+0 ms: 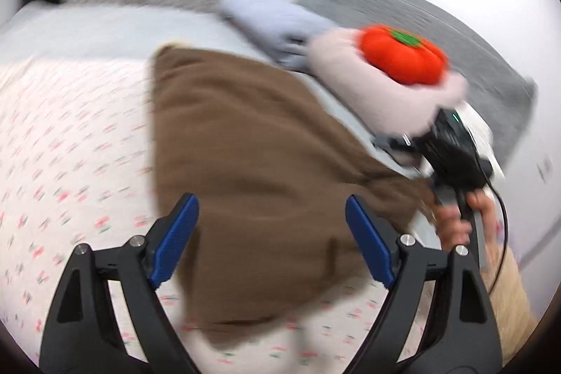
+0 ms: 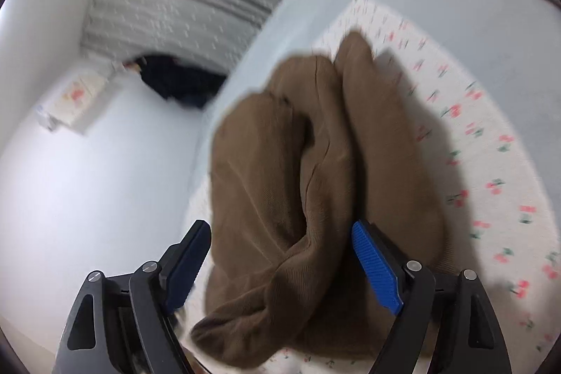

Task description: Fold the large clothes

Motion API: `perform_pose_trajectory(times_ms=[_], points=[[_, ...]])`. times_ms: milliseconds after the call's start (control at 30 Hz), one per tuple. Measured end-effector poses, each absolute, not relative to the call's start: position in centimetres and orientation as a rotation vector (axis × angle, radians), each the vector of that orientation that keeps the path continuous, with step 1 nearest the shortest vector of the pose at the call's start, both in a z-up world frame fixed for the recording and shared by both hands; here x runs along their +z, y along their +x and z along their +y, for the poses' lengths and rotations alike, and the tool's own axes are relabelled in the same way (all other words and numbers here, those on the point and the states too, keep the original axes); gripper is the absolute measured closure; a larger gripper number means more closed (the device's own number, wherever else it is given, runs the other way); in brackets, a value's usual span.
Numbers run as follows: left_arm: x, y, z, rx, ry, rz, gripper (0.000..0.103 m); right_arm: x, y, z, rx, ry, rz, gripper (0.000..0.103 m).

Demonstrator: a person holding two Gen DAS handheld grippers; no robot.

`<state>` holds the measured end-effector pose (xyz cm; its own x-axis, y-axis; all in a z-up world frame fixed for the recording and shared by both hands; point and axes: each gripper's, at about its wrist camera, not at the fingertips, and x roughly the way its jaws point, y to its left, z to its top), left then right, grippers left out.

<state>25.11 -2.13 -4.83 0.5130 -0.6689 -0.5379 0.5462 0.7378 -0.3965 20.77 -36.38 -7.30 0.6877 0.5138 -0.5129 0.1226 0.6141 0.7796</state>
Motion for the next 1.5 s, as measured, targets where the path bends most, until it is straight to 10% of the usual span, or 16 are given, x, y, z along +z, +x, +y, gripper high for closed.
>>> perform_pose_trajectory(times_ms=[200,300,400,600,800,1033,1367,1500], points=[[-7.1,28.6,-0.3,-0.677,-0.292,0.795,0.017,-7.5,26.3,-31.6,0.201,0.677,0.931,0.022],[-7.6,29.7,0.3,-0.651,-0.320,0.809,0.018,-6.0,28.2,-30.0,0.170,0.596,0.915,0.079],[-6.8,30.1,0.4,-0.651,-0.368,0.781,0.019,-3.2,28.5,-28.9,0.158,0.522,0.894,0.088],[-3.9,29.6,-1.6,-0.719,-0.329,0.712,0.021,3.8,23.5,-31.4,0.232,0.560,0.662,0.089],[-7.0,28.8,-8.2,-0.797,-0.164,0.813,0.023,-3.9,21.1,-40.5,0.144,0.767,0.710,0.087],[-7.5,28.5,-9.3,-0.768,-0.098,0.808,0.023,-9.5,19.9,-44.3,0.060,0.818,0.808,0.039],[-4.3,30.2,-12.0,-0.728,0.030,0.666,0.025,-1.9,26.4,-41.6,0.069,0.561,0.781,0.038],[-2.7,32.9,-14.5,-0.731,0.087,0.601,0.046,-1.9,28.1,-38.9,0.114,0.459,0.748,0.066]])
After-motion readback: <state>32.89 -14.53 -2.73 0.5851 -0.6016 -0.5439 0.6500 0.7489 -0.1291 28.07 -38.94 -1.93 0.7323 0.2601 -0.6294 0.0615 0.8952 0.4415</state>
